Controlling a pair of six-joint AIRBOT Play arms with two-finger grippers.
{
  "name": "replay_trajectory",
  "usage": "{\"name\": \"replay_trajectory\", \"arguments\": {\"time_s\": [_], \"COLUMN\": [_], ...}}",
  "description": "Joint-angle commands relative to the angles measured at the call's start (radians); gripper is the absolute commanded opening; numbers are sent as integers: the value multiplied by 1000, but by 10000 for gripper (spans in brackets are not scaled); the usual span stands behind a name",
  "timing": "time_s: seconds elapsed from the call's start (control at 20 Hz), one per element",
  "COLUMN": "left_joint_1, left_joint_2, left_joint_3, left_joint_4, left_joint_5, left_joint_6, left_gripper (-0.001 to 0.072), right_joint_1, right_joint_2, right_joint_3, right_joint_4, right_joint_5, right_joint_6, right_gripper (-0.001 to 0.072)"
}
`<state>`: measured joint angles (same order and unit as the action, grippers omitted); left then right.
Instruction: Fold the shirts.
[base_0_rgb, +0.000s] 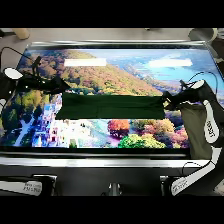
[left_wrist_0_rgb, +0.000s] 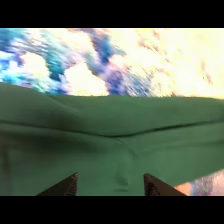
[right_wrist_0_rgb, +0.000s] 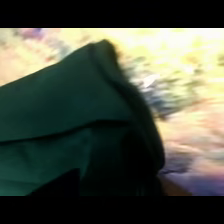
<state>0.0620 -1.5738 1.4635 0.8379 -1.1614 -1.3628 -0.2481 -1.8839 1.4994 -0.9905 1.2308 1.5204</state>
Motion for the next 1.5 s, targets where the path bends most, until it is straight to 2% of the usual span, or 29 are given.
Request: {"name": "replay_trajectory", "arguments": {"time_s": [0.0, 0.05, 0.1, 0.25, 0.35, 0.4, 0.5, 0.55, 0.7, 0.8, 0.85, 0.95, 1.0, 1.15, 1.35, 1.45], "left_joint_1": [-106, -145, -192, -341, -439, -483, -567, -615, -758, -803, -796, -734, -686, -513, -241, -125], "left_joint_2": [2, -11, -27, -103, -180, -222, -306, -343, -420, -463, -472, -444, -407, -235, 37, 173], "left_joint_3": [-1, -1, -1, -1, 0, 0, 0, 0, 2, 19, 21, 20, 20, 8, 8, 8], "left_joint_4": [-1, -1, -1, -2, -16, -63, -261, -395, -835, -1029, -1070, -1051, -992, -775, -540, -465], "left_joint_5": [18, 37, 76, 233, 313, 345, 449, 515, 644, 653, 634, 569, 546, 513, 442, 420], "left_joint_6": [-2, -17, -40, -146, -211, -230, -250, -228, -35, 100, 173, 282, 311, 304, 231, 226], "left_gripper": [426, 173, 40, 35, 35, 35, 35, 34, 34, 34, 33, 32, 32, 32, 32, 32], "right_joint_1": [37, 40, 40, 38, 40, 43, 60, 70, 72, 72, 72, 72, 85, 192, 439, 558], "right_joint_2": [-19, -3, 26, 193, 322, 382, 497, 542, 638, 664, 664, 654, 642, 560, 362, 240], "right_joint_3": [1, 3, 3, 3, 3, 3, 3, 3, 3, 3, 3, 2, 3, 3, 3, 3], "right_joint_4": [32, 66, 109, 162, 200, 210, 213, 212, 212, 213, 214, 215, 217, 251, 452, 547], "right_joint_5": [29, 46, 55, 63, 122, 160, 238, 268, 316, 309, 309, 282, 254, 127, -137, -247], "right_joint_6": [-4, -21, -64, -77, -64, -47, -5, 14, 91, 108, 111, 118, 117, 114, 50, 26], "right_gripper": [75, 25, 24, 23, 23, 23, 24, 24, 24, 25, 25, 24, 24, 24, 25, 25]}}
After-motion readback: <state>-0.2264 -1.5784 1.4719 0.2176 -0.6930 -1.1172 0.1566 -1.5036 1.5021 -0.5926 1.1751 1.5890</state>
